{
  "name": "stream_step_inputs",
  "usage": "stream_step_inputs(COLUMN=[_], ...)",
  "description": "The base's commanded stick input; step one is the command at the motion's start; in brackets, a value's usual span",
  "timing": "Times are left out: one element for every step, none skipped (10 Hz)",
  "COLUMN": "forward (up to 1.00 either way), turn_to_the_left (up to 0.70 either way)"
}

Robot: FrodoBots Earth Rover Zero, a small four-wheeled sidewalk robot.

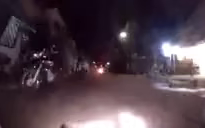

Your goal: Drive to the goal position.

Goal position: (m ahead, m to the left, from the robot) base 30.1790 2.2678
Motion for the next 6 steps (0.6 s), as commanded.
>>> stream_step_inputs(forward=[1.0, 1.0, 1.0, 1.0, 1.0, 1.0], turn_to_the_left=[0.0, 0.0, 0.0, 0.0, 0.0, 0.0])
